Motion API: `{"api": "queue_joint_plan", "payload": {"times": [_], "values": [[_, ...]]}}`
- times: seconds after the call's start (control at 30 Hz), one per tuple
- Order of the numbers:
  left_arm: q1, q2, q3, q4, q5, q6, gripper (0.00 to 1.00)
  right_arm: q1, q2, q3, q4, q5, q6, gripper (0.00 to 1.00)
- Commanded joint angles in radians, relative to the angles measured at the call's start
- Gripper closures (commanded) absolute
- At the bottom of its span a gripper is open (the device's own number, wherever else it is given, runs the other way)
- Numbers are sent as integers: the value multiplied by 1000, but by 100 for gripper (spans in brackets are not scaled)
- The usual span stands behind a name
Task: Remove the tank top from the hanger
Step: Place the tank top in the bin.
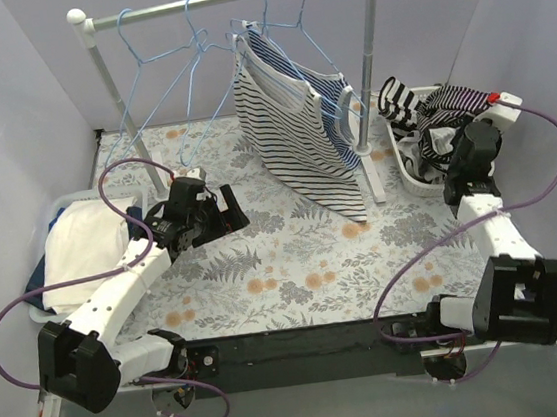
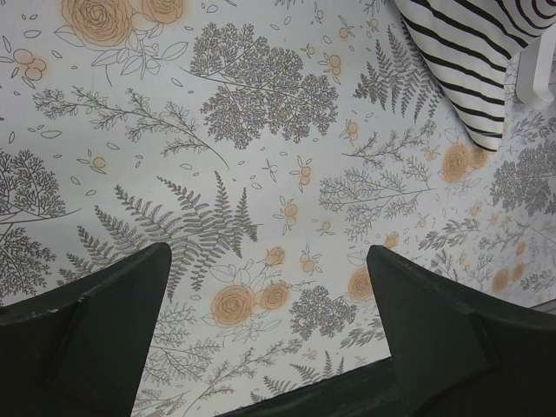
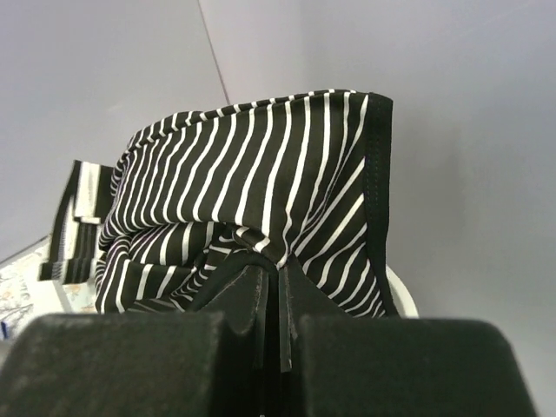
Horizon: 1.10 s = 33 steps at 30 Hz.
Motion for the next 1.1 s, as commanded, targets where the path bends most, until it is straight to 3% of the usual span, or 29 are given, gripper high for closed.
{"api": "queue_joint_plan", "payload": {"times": [0.0,0.1,0.17,0.3,0.4,0.43,0.47,0.53,0.57,0.67,0.87,0.97,1.07], "values": [[-9,-7,39,11,6,0,2,-40,188,124,93,-188,81,99],[-12,-9,40,13,-2,-5,2,-46,354,234,19,-343,81,99],[-13,-12,42,11,-3,-5,2,-46,449,283,-85,-342,119,99],[-16,-18,42,7,-8,4,2,-45,472,216,-105,-362,144,97],[-16,-9,43,7,-7,12,2,-45,439,146,-109,-279,155,86],[-16,-3,45,7,-5,17,2,-45,431,135,-110,-281,144,79],[-16,3,49,7,-3,17,2,-43,417,130,-134,-279,138,65],[-16,9,54,10,1,18,2,-45,388,107,-147,-305,104,51],[-16,13,59,13,3,21,2,-45,352,98,-156,-317,90,34],[-16,26,71,22,15,29,2,-41,247,66,-181,-354,57,1],[-18,60,89,37,29,32,2,18,8,36,-227,-417,-34,1],[-19,62,89,45,30,32,2,58,-66,64,-262,-569,-80,1],[-19,62,88,47,35,35,2,188,-92,140,-322,-612,-127,1]]}}
